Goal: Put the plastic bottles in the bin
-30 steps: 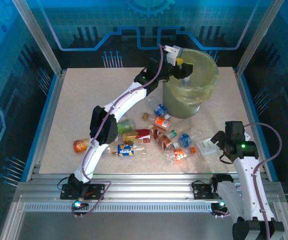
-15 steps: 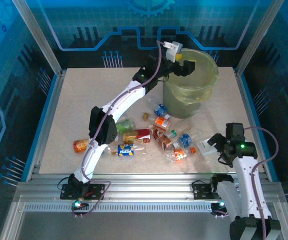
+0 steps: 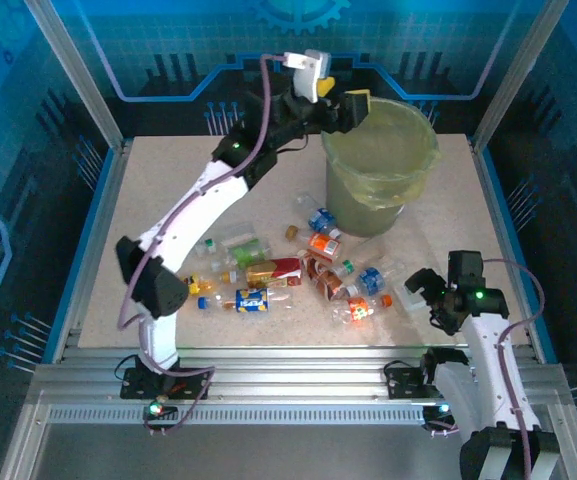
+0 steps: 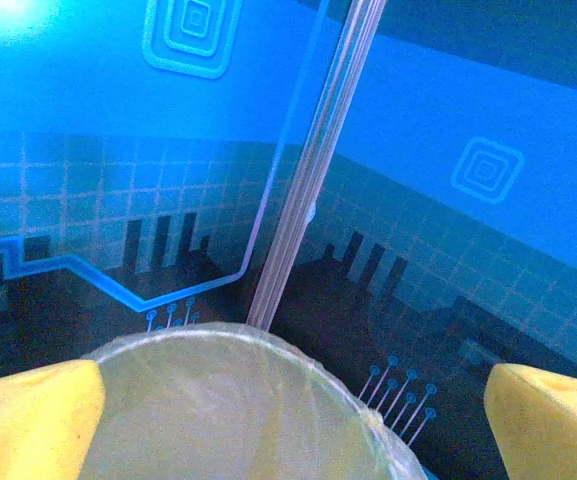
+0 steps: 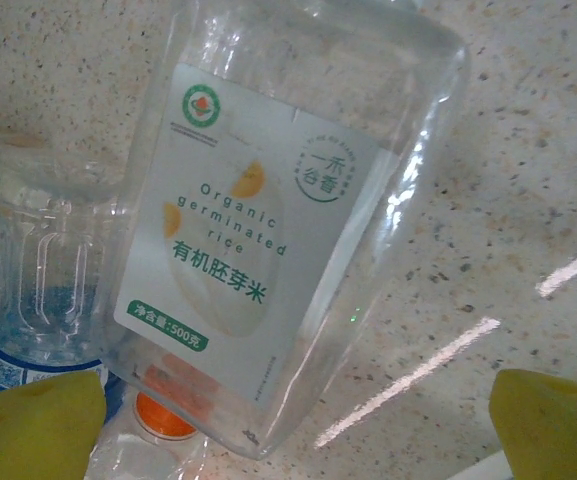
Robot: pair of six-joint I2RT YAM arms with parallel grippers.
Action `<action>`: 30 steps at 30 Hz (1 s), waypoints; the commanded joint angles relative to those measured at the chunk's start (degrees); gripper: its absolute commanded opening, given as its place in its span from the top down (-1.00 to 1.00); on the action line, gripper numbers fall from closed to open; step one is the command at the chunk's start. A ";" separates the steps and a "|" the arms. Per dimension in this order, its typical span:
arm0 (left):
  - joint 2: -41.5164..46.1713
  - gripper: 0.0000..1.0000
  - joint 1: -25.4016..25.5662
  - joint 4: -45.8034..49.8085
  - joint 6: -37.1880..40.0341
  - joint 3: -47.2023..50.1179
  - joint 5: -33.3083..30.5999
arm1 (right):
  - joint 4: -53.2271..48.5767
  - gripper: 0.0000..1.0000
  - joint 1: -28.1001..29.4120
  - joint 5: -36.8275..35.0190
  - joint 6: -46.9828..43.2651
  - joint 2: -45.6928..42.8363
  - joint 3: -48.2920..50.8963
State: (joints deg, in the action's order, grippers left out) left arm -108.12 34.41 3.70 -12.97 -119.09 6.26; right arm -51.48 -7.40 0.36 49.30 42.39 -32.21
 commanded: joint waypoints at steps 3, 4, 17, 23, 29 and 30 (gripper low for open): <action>9.04 -0.98 0.34 -3.16 1.01 13.50 -3.25 | 4.44 -0.99 -0.95 3.27 1.55 0.28 1.48; 10.65 -0.98 0.33 -3.54 1.11 16.09 -3.94 | 5.33 -0.99 -0.90 3.70 1.74 0.45 1.68; 22.61 -0.98 0.04 -4.36 2.25 34.09 -12.74 | 13.39 -0.99 -0.13 4.78 2.38 6.52 2.85; 23.61 -0.98 -0.63 -4.06 1.28 36.29 -13.65 | 14.54 -0.99 0.83 2.51 1.42 10.63 1.97; 23.66 -0.98 -1.28 -4.25 0.54 37.07 -13.75 | 15.71 -0.99 1.03 -0.78 -0.74 14.20 0.78; 23.80 -0.98 -1.44 -4.33 0.43 37.24 -13.74 | 15.60 -0.99 0.98 -1.64 -1.30 14.78 0.38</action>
State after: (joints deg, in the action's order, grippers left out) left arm -86.17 33.58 0.97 -12.01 -82.72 -6.31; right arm -36.71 -7.05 1.61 49.98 55.92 -30.26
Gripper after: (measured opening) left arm 0.990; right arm 0.996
